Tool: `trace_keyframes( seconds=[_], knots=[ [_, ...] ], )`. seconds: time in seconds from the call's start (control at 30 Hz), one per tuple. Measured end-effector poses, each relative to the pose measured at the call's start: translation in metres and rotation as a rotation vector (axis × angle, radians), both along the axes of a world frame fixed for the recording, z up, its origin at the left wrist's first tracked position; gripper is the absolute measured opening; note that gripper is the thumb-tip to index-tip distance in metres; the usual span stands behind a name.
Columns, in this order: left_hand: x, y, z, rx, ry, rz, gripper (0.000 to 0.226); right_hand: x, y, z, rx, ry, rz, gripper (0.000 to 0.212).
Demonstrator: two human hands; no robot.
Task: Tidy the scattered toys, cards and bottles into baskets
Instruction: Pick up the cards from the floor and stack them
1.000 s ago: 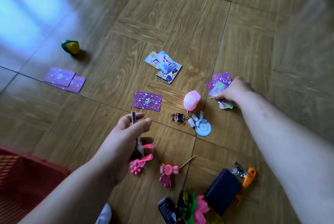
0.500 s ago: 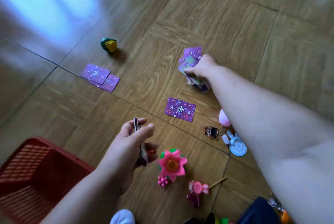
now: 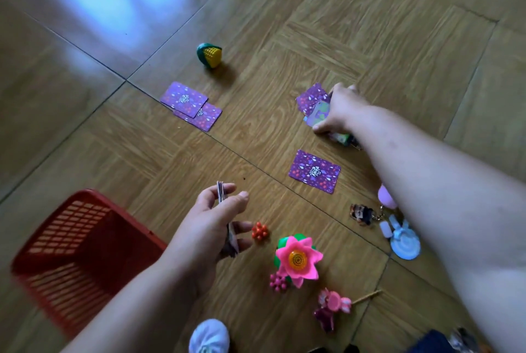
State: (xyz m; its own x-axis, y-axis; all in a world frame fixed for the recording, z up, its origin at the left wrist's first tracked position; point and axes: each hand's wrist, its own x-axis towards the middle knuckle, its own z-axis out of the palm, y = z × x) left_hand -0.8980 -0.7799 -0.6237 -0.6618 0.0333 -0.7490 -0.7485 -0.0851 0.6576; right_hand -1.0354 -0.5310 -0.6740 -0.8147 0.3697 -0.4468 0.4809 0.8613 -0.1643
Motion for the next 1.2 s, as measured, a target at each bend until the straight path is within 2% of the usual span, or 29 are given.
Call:
trace_keyframes(
  seconds=[0.1,0.23,0.4,0.47,0.57,0.83,1.03,1.13,1.2],
  knots=[
    [0.001,0.005,0.0,0.006,-0.006,-0.019,0.028,0.012,-0.004,-0.003,0.009,-0.025,-0.01,0.098],
    [-0.001,0.012,0.002,0.01,0.01,-0.038,0.027,0.03,-0.009,-0.003,-0.038,-0.105,-0.013,0.073],
    [-0.005,0.013,0.001,0.021,0.027,-0.049,0.029,0.053,-0.012,0.018,-0.185,0.028,0.024,0.053],
    [-0.003,0.013,-0.001,0.028,0.019,-0.047,0.028,0.07,-0.02,0.025,-0.2,-0.005,0.108,0.056],
    [0.0,0.011,-0.004,0.031,0.007,-0.032,0.027,0.095,-0.044,0.016,-0.113,-0.128,0.211,0.07],
    [0.0,0.01,0.0,0.04,0.017,-0.02,0.028,0.106,-0.055,0.011,0.06,-0.085,0.314,0.083],
    [0.0,0.011,0.0,0.047,0.019,-0.025,0.03,0.106,-0.056,0.013,0.009,-0.14,0.202,0.086],
    [0.001,0.012,0.0,0.047,0.022,-0.037,0.029,0.107,-0.053,0.012,0.004,-0.179,0.209,0.079],
    [0.002,0.014,0.0,0.049,0.023,-0.042,0.029,0.104,-0.05,0.015,-0.019,-0.185,0.208,0.066]
  ],
)
